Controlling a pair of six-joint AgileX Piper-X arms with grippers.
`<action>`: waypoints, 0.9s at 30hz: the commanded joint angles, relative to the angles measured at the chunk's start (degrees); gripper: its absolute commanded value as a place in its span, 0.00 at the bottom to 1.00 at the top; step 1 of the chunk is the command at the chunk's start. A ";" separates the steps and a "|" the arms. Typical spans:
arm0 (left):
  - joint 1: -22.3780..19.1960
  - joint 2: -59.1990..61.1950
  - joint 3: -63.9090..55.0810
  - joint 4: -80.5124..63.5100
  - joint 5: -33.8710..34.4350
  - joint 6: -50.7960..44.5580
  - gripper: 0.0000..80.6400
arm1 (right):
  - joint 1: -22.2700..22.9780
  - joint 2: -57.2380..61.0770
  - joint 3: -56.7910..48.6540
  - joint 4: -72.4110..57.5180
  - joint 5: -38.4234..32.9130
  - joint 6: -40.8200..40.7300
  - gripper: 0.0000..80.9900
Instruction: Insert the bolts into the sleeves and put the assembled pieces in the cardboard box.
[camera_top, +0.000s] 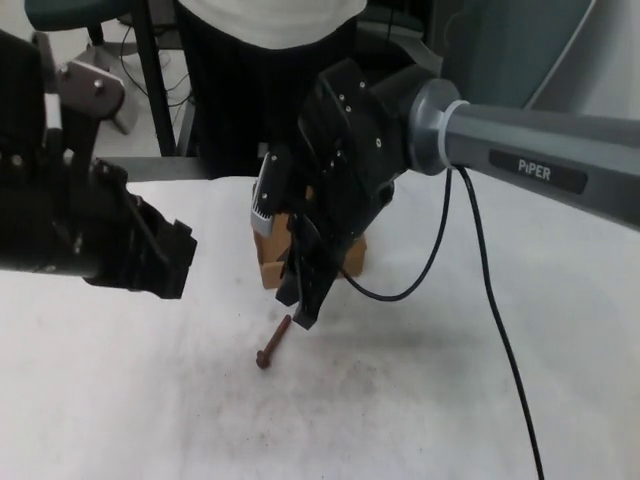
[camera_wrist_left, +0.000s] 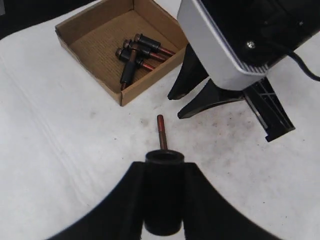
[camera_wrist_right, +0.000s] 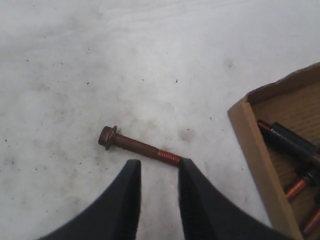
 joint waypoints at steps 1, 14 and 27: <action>0.12 -0.92 -0.59 0.47 0.41 -0.21 0.00 | -0.20 0.25 -0.55 0.58 -0.97 -0.65 0.31; 0.12 -1.10 -0.59 2.80 0.41 -0.35 0.00 | 3.44 2.71 -0.55 4.42 6.07 -9.12 0.31; 0.12 -1.77 -0.59 3.70 0.41 -0.24 0.00 | 3.44 2.71 -0.55 -2.90 4.15 -16.75 0.31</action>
